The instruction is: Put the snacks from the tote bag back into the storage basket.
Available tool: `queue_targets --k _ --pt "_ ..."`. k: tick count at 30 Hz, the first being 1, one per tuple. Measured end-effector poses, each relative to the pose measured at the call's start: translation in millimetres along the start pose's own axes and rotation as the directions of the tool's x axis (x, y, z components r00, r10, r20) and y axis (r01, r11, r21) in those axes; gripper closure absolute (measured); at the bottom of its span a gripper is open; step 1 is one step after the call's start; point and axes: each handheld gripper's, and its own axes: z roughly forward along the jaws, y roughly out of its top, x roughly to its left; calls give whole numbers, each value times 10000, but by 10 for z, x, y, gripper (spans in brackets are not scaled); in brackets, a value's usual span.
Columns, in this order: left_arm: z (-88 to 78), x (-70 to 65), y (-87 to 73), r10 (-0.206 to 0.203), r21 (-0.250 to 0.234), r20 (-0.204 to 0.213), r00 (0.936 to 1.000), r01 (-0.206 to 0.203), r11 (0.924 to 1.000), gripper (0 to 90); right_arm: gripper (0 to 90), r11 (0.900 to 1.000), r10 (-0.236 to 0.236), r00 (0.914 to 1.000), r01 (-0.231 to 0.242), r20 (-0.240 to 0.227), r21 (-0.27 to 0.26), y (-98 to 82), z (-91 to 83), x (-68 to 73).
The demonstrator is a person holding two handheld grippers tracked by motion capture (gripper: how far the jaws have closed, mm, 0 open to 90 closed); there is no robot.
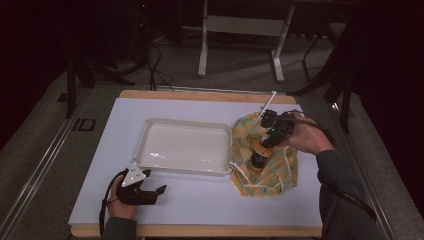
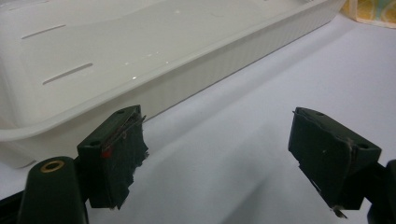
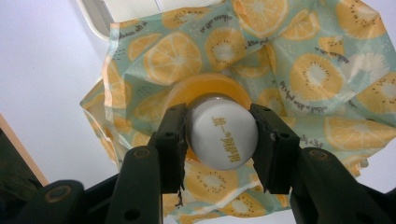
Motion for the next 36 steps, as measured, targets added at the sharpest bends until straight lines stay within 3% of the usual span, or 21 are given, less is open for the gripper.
queue_targets --k 17,36 --pt "0 -1 0 11 -6 8 10000 -11 10000 187 589 9992 -375 9990 371 246 143 51 -35 40" --pt "-1 -2 0 43 -8 22 10000 -43 10000 188 589 9990 -437 9981 431 429 154 61 -251 31"
